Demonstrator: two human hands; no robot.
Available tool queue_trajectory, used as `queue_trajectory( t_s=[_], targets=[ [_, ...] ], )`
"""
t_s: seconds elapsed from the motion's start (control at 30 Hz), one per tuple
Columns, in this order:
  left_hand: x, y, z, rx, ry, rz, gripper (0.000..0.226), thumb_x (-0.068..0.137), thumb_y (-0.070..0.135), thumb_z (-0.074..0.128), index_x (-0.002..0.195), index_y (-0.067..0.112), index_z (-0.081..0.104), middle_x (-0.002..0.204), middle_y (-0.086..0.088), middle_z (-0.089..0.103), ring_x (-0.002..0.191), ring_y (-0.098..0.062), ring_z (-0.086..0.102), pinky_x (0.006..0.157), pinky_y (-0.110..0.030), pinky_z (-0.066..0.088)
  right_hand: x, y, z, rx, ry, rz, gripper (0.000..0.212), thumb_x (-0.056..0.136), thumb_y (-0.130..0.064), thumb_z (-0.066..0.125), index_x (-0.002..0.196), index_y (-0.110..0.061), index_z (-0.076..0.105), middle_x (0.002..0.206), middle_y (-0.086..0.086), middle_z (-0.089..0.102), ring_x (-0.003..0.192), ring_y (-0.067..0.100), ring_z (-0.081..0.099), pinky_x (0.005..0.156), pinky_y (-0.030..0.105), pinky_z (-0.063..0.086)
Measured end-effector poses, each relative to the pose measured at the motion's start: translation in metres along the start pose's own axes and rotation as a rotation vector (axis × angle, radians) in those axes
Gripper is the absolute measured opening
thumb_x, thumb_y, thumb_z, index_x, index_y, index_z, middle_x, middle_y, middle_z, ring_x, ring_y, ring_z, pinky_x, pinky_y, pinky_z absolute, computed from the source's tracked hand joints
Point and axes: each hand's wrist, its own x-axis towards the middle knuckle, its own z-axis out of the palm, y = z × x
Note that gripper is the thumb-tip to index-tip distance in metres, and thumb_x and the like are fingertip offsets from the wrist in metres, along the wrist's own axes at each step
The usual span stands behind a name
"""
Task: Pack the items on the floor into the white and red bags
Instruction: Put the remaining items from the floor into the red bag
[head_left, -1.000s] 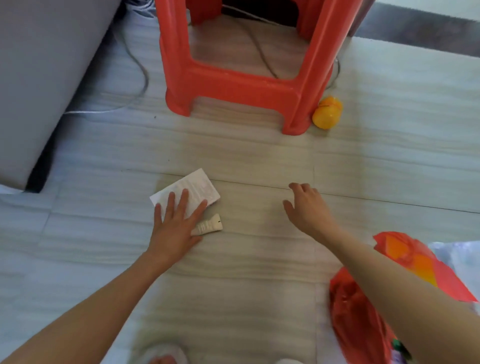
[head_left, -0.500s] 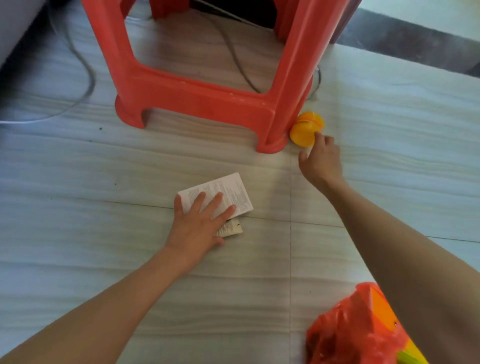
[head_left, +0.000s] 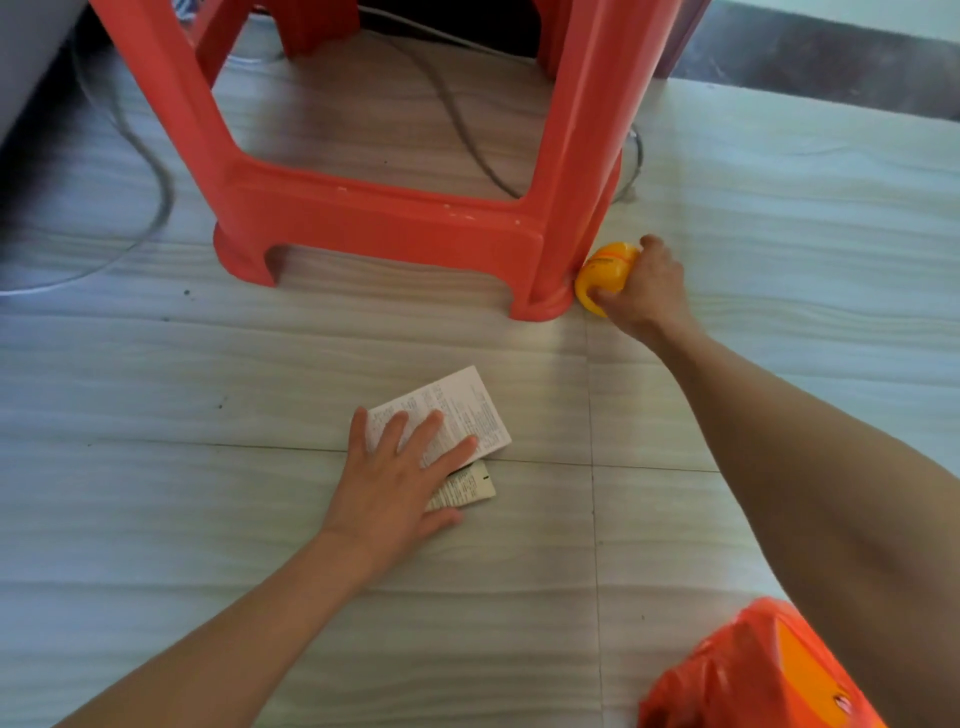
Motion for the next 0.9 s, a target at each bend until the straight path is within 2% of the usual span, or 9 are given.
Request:
queue_trajectory(
  t_s=[0.1,0.2,0.27,0.33,0.37,0.57,0.7,0.9],
  targets=[
    [0.005,-0.004,-0.004,-0.031,-0.03,0.013,0.082,0.053,0.072,0.068,0.125,0.04,0.046,0.125,-0.012,0.056,0.113,-0.038,0.051,0.093,-0.066,0.037,-0.013,-0.001,0.004,0.011,-0.022,0.097,0.08,0.075,-0.042,0.069,0.133,-0.001,0.032,0.132,0.021,0.034,0.124,0.038,0.034,0.103,0.04,0.03],
    [0.004,-0.007,-0.006,-0.022,-0.08,-0.016,0.089,0.05,0.074,0.066,0.13,0.044,0.042,0.137,-0.019,0.043,0.124,-0.043,0.043,0.095,-0.062,0.036,-0.036,0.0,0.005,0.069,-0.088,0.045,0.075,0.072,-0.035,0.073,0.126,0.003,0.037,0.126,0.021,0.041,0.117,0.037,0.044,0.094,0.039,0.037],
    [0.003,-0.005,-0.01,-0.011,-0.105,-0.028,0.093,0.055,0.074,0.063,0.137,0.048,0.028,0.149,-0.02,0.023,0.134,-0.044,0.027,0.103,-0.059,0.028,-0.064,0.001,0.004,0.095,-0.152,-0.002,0.071,0.07,-0.029,0.075,0.122,0.002,0.04,0.122,0.02,0.046,0.112,0.035,0.048,0.084,0.037,0.04],
    [-0.003,0.0,-0.01,-0.036,-0.173,-0.054,0.088,0.066,0.074,0.054,0.139,0.053,0.01,0.154,-0.017,-0.005,0.137,-0.041,0.008,0.106,-0.055,0.016,-0.1,0.003,0.004,0.098,-0.197,-0.029,0.073,0.069,-0.028,0.076,0.126,-0.001,0.04,0.124,0.017,0.047,0.114,0.033,0.047,0.087,0.035,0.04],
    [-0.007,0.005,-0.012,-0.08,-0.215,-0.09,0.086,0.069,0.073,0.052,0.139,0.054,0.006,0.153,-0.016,-0.011,0.136,-0.04,0.006,0.105,-0.053,0.014,-0.12,0.006,0.003,0.104,-0.204,-0.028,0.074,0.069,-0.028,0.076,0.128,-0.002,0.04,0.125,0.017,0.047,0.114,0.033,0.047,0.089,0.034,0.039],
    [-0.047,0.024,-0.011,-0.17,-0.303,-0.168,0.089,0.068,0.068,0.051,0.137,0.055,-0.004,0.149,-0.012,-0.02,0.133,-0.04,0.008,0.103,-0.052,0.022,-0.216,0.019,-0.014,0.159,-0.257,-0.002,0.081,0.067,-0.029,0.076,0.135,-0.007,0.036,0.13,0.014,0.045,0.12,0.028,0.044,0.096,0.029,0.035],
    [-0.078,0.036,-0.016,-0.137,-0.338,-0.237,0.091,0.068,0.065,0.053,0.139,0.053,-0.004,0.149,-0.014,-0.024,0.13,-0.041,0.016,0.102,-0.05,0.027,-0.262,0.018,-0.032,0.213,-0.214,-0.014,0.08,0.068,-0.028,0.077,0.134,-0.008,0.036,0.128,0.011,0.046,0.121,0.025,0.042,0.095,0.026,0.032],
    [-0.123,0.052,-0.015,-0.162,-0.408,-0.259,0.096,0.069,0.061,0.058,0.138,0.053,-0.008,0.149,-0.014,-0.025,0.131,-0.04,0.015,0.101,-0.052,0.027,-0.329,0.014,-0.043,0.258,-0.152,-0.066,0.081,0.068,-0.031,0.076,0.136,-0.014,0.036,0.128,0.008,0.044,0.12,0.022,0.041,0.092,0.021,0.028]
  ],
)
